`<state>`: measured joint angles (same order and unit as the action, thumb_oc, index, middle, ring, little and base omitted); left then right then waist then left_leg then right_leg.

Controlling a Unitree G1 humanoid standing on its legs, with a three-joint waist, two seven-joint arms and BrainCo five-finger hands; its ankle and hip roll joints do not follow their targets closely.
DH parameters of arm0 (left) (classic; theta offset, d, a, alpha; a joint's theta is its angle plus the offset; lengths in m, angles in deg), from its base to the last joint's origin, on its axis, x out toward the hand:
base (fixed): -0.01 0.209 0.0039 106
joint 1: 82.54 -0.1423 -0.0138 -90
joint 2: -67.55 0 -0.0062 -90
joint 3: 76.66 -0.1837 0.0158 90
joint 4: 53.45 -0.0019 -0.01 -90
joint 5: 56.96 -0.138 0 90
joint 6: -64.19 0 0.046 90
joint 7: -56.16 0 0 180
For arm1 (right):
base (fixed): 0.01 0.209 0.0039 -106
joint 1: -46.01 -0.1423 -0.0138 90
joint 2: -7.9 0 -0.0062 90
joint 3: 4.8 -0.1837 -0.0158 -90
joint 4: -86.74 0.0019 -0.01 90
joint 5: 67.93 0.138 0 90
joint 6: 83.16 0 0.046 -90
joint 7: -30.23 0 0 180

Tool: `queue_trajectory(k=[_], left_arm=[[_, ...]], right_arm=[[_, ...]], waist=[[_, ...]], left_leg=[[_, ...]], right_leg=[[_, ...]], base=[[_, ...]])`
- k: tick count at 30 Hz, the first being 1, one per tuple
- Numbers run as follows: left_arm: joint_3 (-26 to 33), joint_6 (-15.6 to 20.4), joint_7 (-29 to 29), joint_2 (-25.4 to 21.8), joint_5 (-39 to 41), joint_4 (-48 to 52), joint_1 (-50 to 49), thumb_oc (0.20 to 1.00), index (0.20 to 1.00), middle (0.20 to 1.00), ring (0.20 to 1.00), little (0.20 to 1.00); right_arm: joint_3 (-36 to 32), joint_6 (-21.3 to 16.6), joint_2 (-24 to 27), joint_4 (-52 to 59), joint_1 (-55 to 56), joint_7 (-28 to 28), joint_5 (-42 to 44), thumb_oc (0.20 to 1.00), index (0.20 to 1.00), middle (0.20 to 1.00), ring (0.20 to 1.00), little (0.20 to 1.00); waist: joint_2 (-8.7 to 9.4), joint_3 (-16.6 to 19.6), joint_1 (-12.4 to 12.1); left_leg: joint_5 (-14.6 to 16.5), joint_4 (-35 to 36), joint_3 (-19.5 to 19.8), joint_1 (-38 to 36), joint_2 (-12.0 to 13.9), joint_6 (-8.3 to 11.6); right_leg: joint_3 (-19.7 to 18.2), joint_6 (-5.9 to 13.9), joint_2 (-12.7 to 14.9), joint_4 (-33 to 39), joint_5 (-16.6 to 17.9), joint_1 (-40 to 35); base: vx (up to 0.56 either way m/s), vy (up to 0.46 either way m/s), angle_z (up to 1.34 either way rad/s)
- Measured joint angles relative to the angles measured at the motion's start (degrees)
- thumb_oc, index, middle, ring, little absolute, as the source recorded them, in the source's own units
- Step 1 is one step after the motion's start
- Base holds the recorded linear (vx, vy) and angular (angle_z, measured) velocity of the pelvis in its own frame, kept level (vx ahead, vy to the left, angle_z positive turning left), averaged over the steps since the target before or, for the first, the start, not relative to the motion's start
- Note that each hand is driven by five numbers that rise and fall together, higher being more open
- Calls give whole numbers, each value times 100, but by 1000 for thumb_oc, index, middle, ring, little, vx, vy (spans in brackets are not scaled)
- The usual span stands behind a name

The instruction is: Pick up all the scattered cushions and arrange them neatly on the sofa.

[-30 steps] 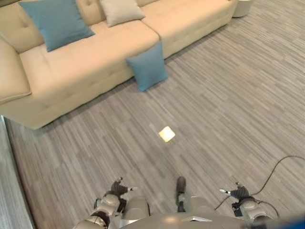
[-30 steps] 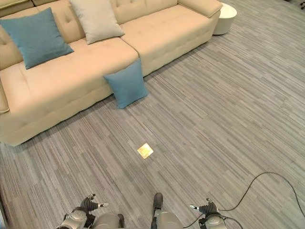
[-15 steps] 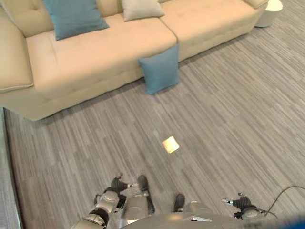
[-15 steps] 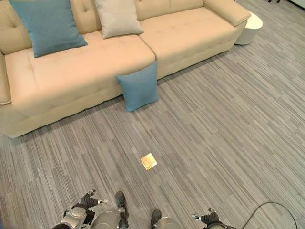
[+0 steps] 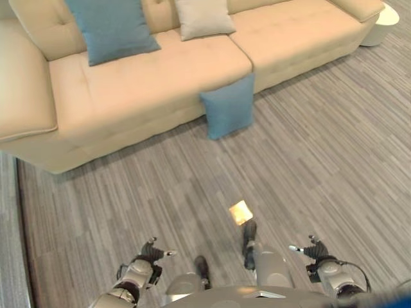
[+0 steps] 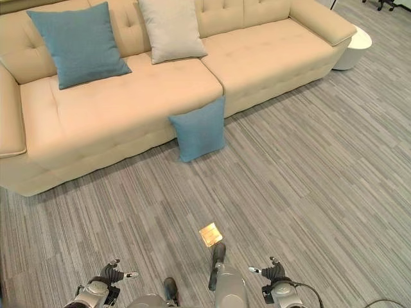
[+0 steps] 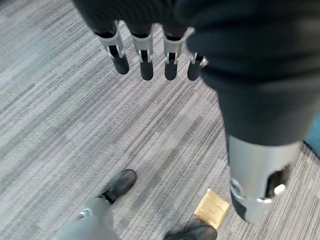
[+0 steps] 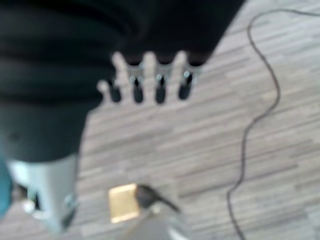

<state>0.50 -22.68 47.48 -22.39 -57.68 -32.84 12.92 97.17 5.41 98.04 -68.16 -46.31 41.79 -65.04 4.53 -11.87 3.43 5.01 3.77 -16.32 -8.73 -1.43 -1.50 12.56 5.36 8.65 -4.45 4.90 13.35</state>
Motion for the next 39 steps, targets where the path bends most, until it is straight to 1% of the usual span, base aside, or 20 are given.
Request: queue_trajectory(k=[1,3,5,7,10,13,15,17,18,21,22,23,24,25,26,27,29,31,35,39], left_arm=[[-2,9,0,66,0,8,-31,1000,1000,1000,1000,1000],[1,7,4,153,-2,-8,-39,1000,1000,1000,1000,1000],[4,20,4,192,-3,-10,48,1000,1000,1000,1000,1000],[4,56,4,216,0,-47,149,1000,1000,1000,1000,1000],[8,52,4,265,12,-46,72,1000,1000,1000,1000,1000],[-24,91,5,300,13,25,206,1000,1000,1000,1000,1000],[-23,84,0,242,29,9,230,1000,1000,1000,1000,1000],[-29,82,1,211,139,3,241,1000,1000,1000,1000,1000],[-22,73,1,214,178,-15,234,1000,1000,1000,1000,1000],[86,56,1,218,229,-41,65,1000,1000,1000,1000,1000],[87,52,0,245,236,-32,-61,1000,1000,1000,1000,1000],[110,46,3,252,234,-51,-97,1000,1000,1000,1000,1000],[205,-4,0,166,235,-65,-114,1000,1000,1000,1000,1000],[212,-6,1,146,235,-66,-103,1000,1000,1000,1000,1000],[212,-8,0,138,235,-63,-104,1000,1000,1000,1000,1000],[203,-10,-2,124,236,-61,-57,1000,1000,1000,1000,1000],[168,-10,-6,68,236,-60,31,1000,1000,1000,1000,1000],[166,10,-9,23,237,-17,43,1000,1000,1000,1000,1000],[160,0,-12,-29,236,-54,174,1000,1000,1000,1000,1000],[185,-14,-11,-4,225,-186,109,1000,1000,1000,1000,1000]], right_arm=[[-12,0,37,-24,22,0,-2,1000,1000,1000,1000,1000],[-17,-13,63,-24,2,-5,-28,1000,1000,1000,1000,1000],[-39,-23,79,-18,-14,-7,-27,1000,1000,1000,1000,1000],[-74,-28,64,-60,-20,-6,-22,1000,1000,1000,1000,1000],[-57,-34,88,-133,-72,5,-1,1000,1000,1000,1000,1000],[22,-24,77,-251,-36,3,25,1000,1000,1000,1000,1000],[37,-25,75,-256,-168,8,25,1000,1000,1000,1000,1000],[100,-32,126,-290,-261,21,24,1000,1000,1000,1000,1000],[102,-41,141,-322,-294,25,24,1000,1000,1000,1000,1000],[106,-61,154,-370,-172,18,21,1000,1000,1000,1000,1000],[106,-70,224,-367,-127,18,20,1000,1000,1000,1000,1000],[99,-71,240,-401,-88,22,19,1000,1000,1000,1000,1000],[118,-68,143,-459,-24,6,19,1000,1000,1000,1000,1000],[116,-71,123,-459,-21,1,19,1000,1000,1000,1000,1000],[111,-71,117,-453,-38,-4,18,1000,1000,1000,1000,1000],[118,-71,112,-328,-65,-13,17,1000,1000,1000,1000,1000],[121,-81,60,-99,-13,-14,17,1000,1000,1000,1000,1000],[183,-81,15,-23,14,-18,17,1000,1000,1000,1000,1000],[213,-80,-8,61,-121,-21,16,1000,1000,1000,1000,1000],[205,-76,5,195,-252,-19,-36,1000,1000,1000,1000,1000]], waist=[[-139,24,17],[-314,70,54],[-288,91,62],[-119,90,31],[-12,88,-14],[73,13,-108],[87,-27,-169],[8,-102,-351],[-58,-159,-407],[-154,-132,-446],[-307,-35,-445],[-338,-17,-430],[-166,51,-443],[-124,75,-441],[-125,75,-462],[-181,44,-444],[-132,35,-329],[-22,90,-303],[-58,27,-282],[-104,-63,-202]], left_leg=[[46,4,4,-34,144,56],[150,-245,107,-1,462,224],[139,-733,155,179,599,297],[164,-1981,327,666,731,538],[158,-3075,591,1180,840,804],[170,-2300,748,1614,653,732],[-62,-1556,767,1890,560,718],[-624,-573,890,1987,537,785],[-827,-511,898,2041,565,771],[-1118,-466,850,2057,540,669],[-1341,-487,865,2019,574,652],[-1319,-460,862,1953,593,409],[-1165,-374,700,1761,370,78],[-1088,-336,610,1691,321,-30],[-1039,-269,531,1591,295,-99],[-978,-183,435,1401,288,-169],[-792,-161,450,1154,135,-296],[-646,-187,443,1006,-36,-332],[-373,-168,516,793,-73,-253],[-178,-101,496,391,-42,-105]], right_leg=[[31,33,-142,37,-45,-67],[177,-142,-426,246,-154,-308],[246,-227,-502,378,-222,-474],[255,-335,-512,680,-256,-782],[218,-661,-629,899,-426,-1095],[218,-747,-660,999,-497,-1180],[199,-761,-752,1004,-588,-1233],[16,-782,-947,1007,-675,-1331],[2,-821,-1020,1003,-663,-1426],[-128,-732,-1104,976,-905,-1743],[-179,-649,-1184,979,-1009,-1807],[-239,-636,-1193,968,-1063,-1885],[-357,-349,-932,628,-1305,-1826],[-367,-187,-835,357,-1460,-1734],[-393,-67,-763,-43,-1616,-1570],[-378,210,-615,-1469,-1895,-974],[-286,294,-243,-3300,-1989,-209],[-309,292,-6,-3622,-1978,47],[-175,74,73,-2066,-1695,422],[24,208,230,-60,-343,408]], base=[[392,-232,15],[192,-147,12],[156,-204,18],[128,-187,9],[287,-131,0],[183,-5,8],[330,45,-10],[310,70,-53],[339,126,-52],[271,109,-27],[326,162,-32],[342,212,-37],[298,233,-33],[251,215,-38],[231,182,-40],[169,126,-32],[168,75,4],[254,23,16],[314,-94,4],[278,-129,9]])
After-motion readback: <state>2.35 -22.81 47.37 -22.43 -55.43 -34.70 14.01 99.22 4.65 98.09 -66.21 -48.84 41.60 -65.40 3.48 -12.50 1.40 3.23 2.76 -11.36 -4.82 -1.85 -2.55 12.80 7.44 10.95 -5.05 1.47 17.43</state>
